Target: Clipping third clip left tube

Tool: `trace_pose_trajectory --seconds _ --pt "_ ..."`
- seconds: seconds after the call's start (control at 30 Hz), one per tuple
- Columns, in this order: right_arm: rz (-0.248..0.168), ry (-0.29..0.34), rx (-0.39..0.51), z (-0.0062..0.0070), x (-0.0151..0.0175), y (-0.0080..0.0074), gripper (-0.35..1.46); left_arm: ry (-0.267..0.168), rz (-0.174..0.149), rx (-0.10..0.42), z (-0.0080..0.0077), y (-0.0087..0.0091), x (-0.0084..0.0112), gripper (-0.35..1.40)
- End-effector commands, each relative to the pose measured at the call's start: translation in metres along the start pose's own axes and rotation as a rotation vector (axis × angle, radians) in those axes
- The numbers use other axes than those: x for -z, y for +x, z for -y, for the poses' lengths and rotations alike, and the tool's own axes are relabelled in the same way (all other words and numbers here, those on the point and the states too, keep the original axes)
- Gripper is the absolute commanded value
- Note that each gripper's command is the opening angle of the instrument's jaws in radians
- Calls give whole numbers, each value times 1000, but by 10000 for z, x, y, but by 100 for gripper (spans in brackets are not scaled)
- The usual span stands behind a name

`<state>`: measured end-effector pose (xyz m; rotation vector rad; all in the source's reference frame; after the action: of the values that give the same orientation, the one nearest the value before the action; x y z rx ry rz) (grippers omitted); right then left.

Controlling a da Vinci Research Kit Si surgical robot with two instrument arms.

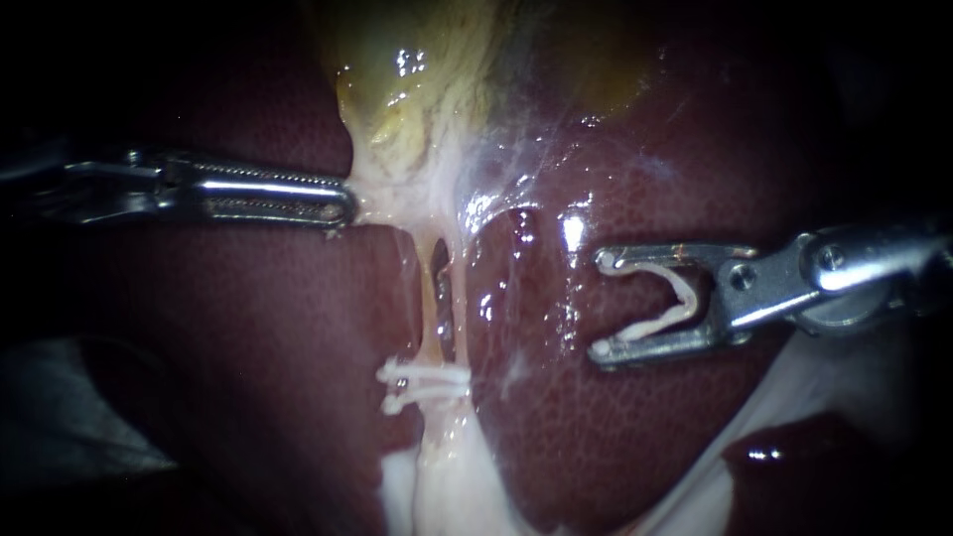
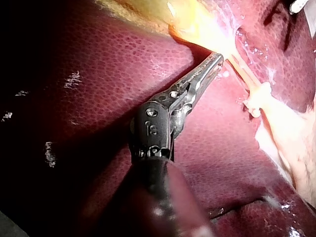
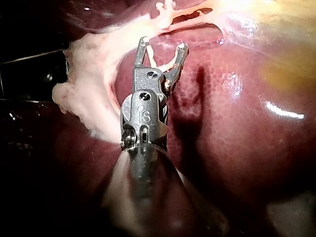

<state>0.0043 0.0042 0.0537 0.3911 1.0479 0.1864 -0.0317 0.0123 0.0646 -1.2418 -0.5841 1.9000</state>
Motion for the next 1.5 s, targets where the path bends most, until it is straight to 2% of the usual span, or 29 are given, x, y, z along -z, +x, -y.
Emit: trace_pose_trajectory --seconds 0.03,0.17,0.23,0.33,0.43,0.57,0.7,0.87,1.07,1.2,1.33,1.5 --pt "0 0 0 0 0 0 50 -1 0 1 -1 2 2 -35" --pt "-1 3 0 0 -1 0 50 -7 3 8 -3 14 19 -35" --pt "-2 5 0 0 -2 1 50 2 4 13 -5 25 34 -35" --pt "-3 8 0 1 -3 1 50 7 -14 29 -9 37 56 -35" --pt "-4 21 0 2 -9 4 50 10 -23 28 -14 43 69 -35" --pt "-23 51 4 5 -29 13 50 13 -27 29 -19 44 67 -35" --pt "-41 77 -29 9 -60 22 50 15 -28 29 -21 43 65 -35" --pt "-91 96 -81 6 -101 30 50 16 -28 29 -22 44 64 -35" --pt "-105 112 -106 -9 -140 36 50 20 -30 24 -24 44 63 -35" --pt "-130 105 -119 -24 -157 33 50 18 -29 24 -24 44 62 -35" --pt "-151 130 -147 -39 -164 18 50 18 -29 24 -24 44 62 -35" --pt "-155 151 -166 -52 -169 -2 50 19 -29 24 -25 44 61 -35"
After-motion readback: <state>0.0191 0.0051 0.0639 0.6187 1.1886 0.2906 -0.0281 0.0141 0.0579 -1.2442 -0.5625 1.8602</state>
